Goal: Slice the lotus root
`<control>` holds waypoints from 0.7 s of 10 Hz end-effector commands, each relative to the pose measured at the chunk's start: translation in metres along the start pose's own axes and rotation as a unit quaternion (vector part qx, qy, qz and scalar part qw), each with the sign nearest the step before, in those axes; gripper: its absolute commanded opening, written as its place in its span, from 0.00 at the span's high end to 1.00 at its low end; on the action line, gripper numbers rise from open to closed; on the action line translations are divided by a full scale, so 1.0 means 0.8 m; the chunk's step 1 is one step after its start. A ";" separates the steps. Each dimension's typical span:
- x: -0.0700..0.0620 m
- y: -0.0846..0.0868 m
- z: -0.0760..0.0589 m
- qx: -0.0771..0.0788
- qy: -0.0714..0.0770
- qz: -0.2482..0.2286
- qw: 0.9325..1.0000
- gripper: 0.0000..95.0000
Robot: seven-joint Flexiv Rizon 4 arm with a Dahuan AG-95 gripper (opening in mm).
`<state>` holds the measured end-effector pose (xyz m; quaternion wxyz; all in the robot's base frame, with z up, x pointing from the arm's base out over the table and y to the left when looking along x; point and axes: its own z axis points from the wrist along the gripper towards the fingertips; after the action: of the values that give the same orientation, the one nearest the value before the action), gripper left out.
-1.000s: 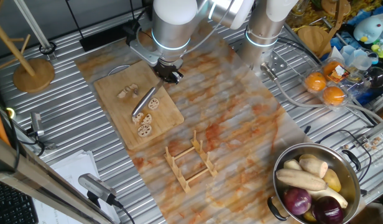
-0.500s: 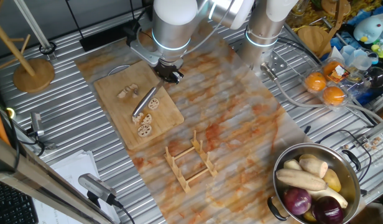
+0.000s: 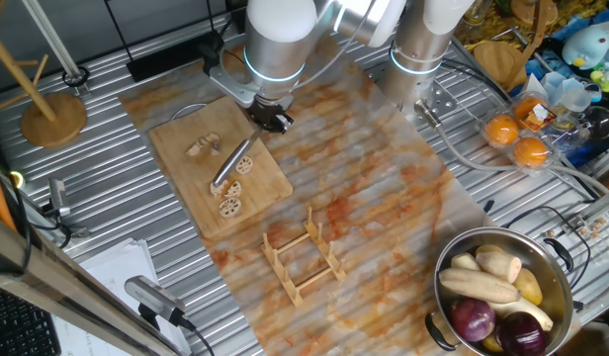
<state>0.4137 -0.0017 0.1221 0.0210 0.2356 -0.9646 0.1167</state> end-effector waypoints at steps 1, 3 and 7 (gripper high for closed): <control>0.002 0.002 0.001 0.009 0.005 0.000 1.000 1.00; 0.002 0.002 0.001 0.008 0.004 -0.001 1.000 1.00; 0.002 0.002 0.001 0.007 0.004 -0.005 1.000 1.00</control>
<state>0.4113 -0.0015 0.1211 0.0240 0.2400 -0.9624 0.1250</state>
